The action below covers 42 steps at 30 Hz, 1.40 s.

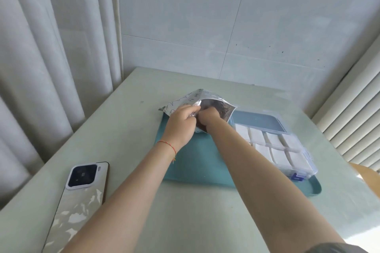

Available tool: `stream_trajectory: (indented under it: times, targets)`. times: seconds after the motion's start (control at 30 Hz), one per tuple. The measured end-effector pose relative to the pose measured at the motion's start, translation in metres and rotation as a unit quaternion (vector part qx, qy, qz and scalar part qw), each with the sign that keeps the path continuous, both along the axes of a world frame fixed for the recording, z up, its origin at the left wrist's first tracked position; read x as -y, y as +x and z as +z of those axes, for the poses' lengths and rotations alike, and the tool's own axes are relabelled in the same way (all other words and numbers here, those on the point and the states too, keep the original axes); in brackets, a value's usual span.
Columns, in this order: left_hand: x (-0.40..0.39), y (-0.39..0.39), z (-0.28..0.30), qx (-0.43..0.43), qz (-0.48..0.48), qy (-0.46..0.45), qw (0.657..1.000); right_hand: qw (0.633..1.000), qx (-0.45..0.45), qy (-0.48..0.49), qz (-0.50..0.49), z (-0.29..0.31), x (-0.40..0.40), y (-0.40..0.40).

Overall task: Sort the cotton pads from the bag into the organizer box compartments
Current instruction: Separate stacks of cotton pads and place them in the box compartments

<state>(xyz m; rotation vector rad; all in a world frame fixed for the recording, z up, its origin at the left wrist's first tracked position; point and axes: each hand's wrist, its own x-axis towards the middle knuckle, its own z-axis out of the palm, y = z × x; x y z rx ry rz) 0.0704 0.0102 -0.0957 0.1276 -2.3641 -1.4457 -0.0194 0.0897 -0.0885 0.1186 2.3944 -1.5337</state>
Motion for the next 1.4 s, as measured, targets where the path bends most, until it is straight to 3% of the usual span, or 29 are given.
stream_trajectory:
  times: [0.13, 0.3, 0.43, 0.53, 0.67, 0.9, 1.07, 1.27, 1.4]
  targets:
    - [0.001, -0.004, -0.002, 0.01, 0.005, 0.009, 1.0, 0.996, -0.036, 0.083, 0.027, -0.006, 0.002, -0.003]
    - [0.004, -0.006, -0.003, 0.014, 0.014, 0.031, 0.999, 0.991, -0.099, 0.094, -0.012, 0.004, -0.012, 0.006]
    - [0.005, -0.008, -0.002, 0.013, 0.019, 0.012, 1.0, 0.983, -0.138, 0.119, 0.027, 0.021, -0.037, 0.01]
    - [0.005, -0.008, -0.002, 0.025, 0.023, -0.016, 0.999, 0.98, -0.111, 0.13, 0.104, 0.033, -0.057, 0.026]
    - [0.002, -0.004, -0.002, 0.037, 0.046, -0.072, 0.996, 0.988, -0.085, 0.027, 0.129, 0.034, -0.08, 0.039]
    - [-0.019, 0.012, 0.003, -0.069, 0.082, -0.146, 0.983, 0.984, -0.035, -0.14, 0.104, 0.016, -0.091, 0.042]
    - [-0.029, 0.018, -0.004, -0.128, 0.05, -0.216, 0.967, 0.984, -0.025, -0.146, 0.095, 0.013, -0.085, 0.045]
    - [-0.04, 0.02, -0.009, -0.01, 0.037, -0.362, 0.931, 0.99, -0.013, -0.103, 0.096, 0.014, -0.085, 0.047]
    - [-0.041, 0.017, -0.008, -0.025, 0.071, -0.327, 0.942, 0.985, -0.025, -0.101, 0.134, 0.02, -0.094, 0.048]
